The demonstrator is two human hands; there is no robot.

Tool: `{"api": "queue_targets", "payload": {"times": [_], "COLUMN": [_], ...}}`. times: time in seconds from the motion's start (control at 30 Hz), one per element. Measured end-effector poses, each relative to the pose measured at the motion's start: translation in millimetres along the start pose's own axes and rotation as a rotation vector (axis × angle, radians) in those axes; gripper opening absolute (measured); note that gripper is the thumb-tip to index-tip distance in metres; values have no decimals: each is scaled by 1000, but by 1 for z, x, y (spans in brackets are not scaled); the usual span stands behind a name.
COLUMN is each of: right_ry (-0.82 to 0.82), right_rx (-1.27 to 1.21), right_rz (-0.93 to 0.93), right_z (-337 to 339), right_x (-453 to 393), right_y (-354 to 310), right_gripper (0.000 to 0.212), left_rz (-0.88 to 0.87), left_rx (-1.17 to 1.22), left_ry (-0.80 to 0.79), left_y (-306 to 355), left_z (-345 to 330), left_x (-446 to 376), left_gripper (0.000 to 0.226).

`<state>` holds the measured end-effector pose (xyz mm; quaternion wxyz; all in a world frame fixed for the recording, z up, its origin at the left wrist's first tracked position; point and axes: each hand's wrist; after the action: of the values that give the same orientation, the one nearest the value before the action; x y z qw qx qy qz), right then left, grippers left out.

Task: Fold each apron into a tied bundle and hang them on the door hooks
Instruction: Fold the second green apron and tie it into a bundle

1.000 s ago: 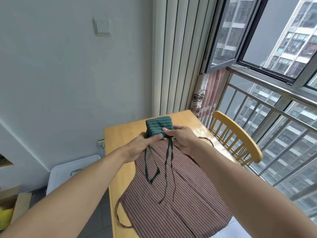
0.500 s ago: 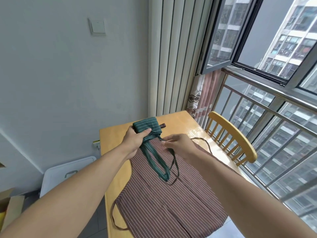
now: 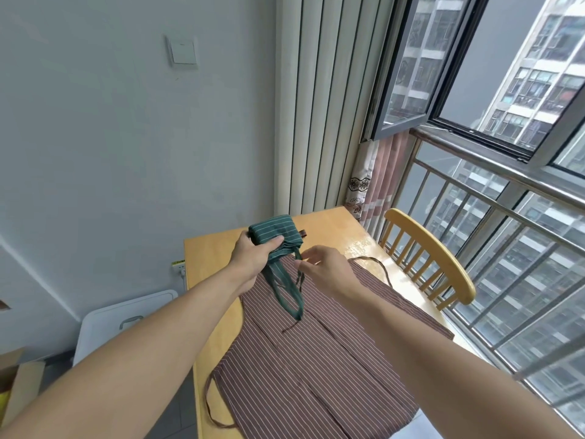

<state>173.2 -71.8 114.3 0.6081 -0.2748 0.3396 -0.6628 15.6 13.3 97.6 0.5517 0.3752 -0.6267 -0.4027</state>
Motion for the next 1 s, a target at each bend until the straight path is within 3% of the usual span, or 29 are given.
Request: {"api": "queue_targets", "payload": {"times": [0.23, 0.37, 0.47, 0.57, 0.67, 0.77, 0.9, 1.0], "right_ry": [49, -138, -269, -304, -238, -225, -164, -168], "right_rx": [-43, 99, 227, 257, 100, -115, -428, -521], "right_rz": [18, 133, 329, 395, 387, 335, 183, 112], "right_z": [-5, 16, 47, 76, 93, 97, 75, 50], "right_x": [5, 4, -2, -18, -33, -31, -25, -27], "right_y": [-1, -23, -56, -73, -68, -56, -30, -6], "right_gripper": [12, 8, 9, 4, 6, 9, 26, 26], "left_rz": [-79, -194, -254, -205, -188, -170, -180, -176], "left_rx": [-186, -423, -595, -570, -622, -552, -340, -275], "left_ry": [71, 85, -102, -394, -609, -721, -765, -732], "left_y": [5, 7, 11, 24, 39, 47, 53, 49], "left_z": [1, 4, 9, 13, 18, 17, 13, 8], "left_x": [11, 19, 27, 42, 57, 68, 74, 73], "left_gripper": [54, 55, 53, 46, 52, 58, 71, 60]}}
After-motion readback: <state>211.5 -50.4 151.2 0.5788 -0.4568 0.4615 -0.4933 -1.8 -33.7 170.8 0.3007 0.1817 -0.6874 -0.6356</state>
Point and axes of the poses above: each hand's wrist, its own x-axis away from the middle knuckle, its own z-axis out of the back of the hand, y = z × x, and after that the axes turned 10 degrees about z, right-handed
